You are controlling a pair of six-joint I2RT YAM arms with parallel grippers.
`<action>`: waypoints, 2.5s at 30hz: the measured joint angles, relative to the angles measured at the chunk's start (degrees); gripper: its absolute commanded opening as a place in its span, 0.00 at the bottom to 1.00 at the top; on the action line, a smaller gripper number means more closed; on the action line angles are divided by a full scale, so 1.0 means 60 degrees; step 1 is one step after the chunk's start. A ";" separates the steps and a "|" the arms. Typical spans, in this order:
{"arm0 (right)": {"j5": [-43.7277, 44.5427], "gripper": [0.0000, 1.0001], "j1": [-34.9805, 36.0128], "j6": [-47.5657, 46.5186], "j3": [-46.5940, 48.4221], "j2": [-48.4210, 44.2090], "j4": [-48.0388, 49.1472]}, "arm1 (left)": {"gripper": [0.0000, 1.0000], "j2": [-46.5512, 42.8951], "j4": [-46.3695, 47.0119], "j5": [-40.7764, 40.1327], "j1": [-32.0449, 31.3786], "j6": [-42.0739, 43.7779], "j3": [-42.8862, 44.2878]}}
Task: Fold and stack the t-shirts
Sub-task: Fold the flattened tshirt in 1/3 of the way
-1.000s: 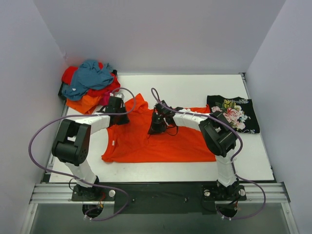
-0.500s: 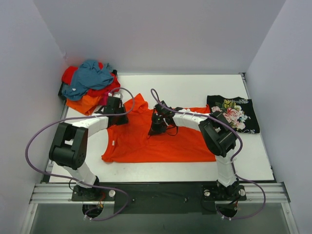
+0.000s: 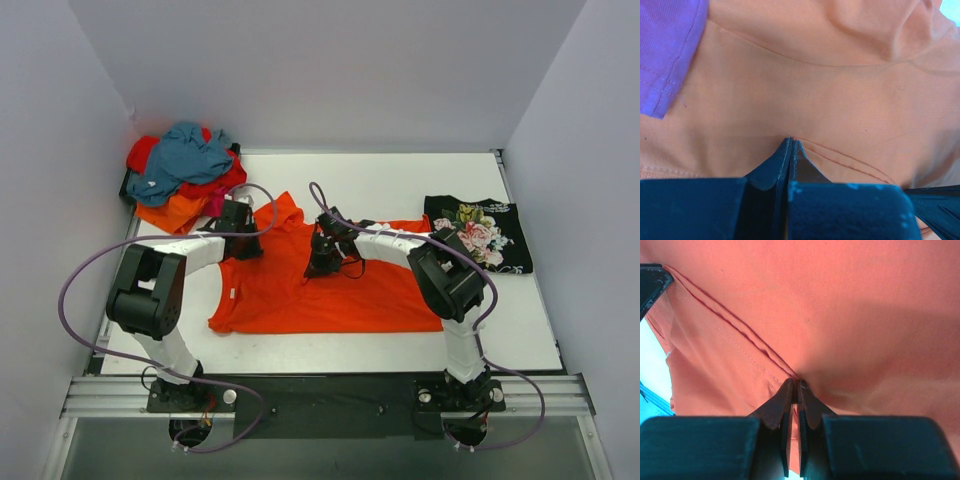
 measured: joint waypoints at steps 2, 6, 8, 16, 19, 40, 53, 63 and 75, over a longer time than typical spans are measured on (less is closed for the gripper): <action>0.0000 0.00 0.0000 0.0000 0.0004 0.0000 -0.0007 | 0.00 -0.0004 0.0007 0.0036 0.0004 0.0025 0.0022; 0.0000 0.00 0.0000 -0.0011 0.0036 0.0000 -0.0076 | 0.00 -0.0055 -0.0036 0.0058 0.0004 0.0058 0.0022; 0.0007 0.00 0.0000 -0.0051 0.0040 -0.0004 -0.0091 | 0.00 -0.0160 -0.0033 0.0066 0.0004 0.0062 0.0018; 0.0321 0.00 0.0000 -0.0295 0.0040 -0.0495 -0.0423 | 0.00 -0.1031 0.0302 0.0222 -0.0026 0.0098 -0.0036; 0.0390 0.00 0.0000 -0.0412 0.0062 -0.0648 -0.0521 | 0.00 -0.1024 0.0317 0.0248 -0.0029 0.0131 -0.0036; 0.1169 0.00 0.0073 -0.0914 0.0127 -0.0688 -0.1005 | 0.00 0.0219 0.1129 0.0743 -0.0222 0.0313 0.0594; 0.1785 0.40 0.0073 -0.1133 0.0248 -0.0736 -0.1362 | 0.40 0.0401 0.1410 0.0918 -0.0273 0.0539 0.0758; 0.1687 0.01 0.0510 -0.1614 0.0251 -0.1588 -0.1486 | 0.05 -0.2135 0.0459 0.0149 -0.0382 -0.0069 0.0375; -0.1060 0.00 0.1424 -0.0270 -0.0874 -0.1446 0.1464 | 0.00 -0.5978 -0.1898 0.0729 -0.0404 -0.2000 -0.3155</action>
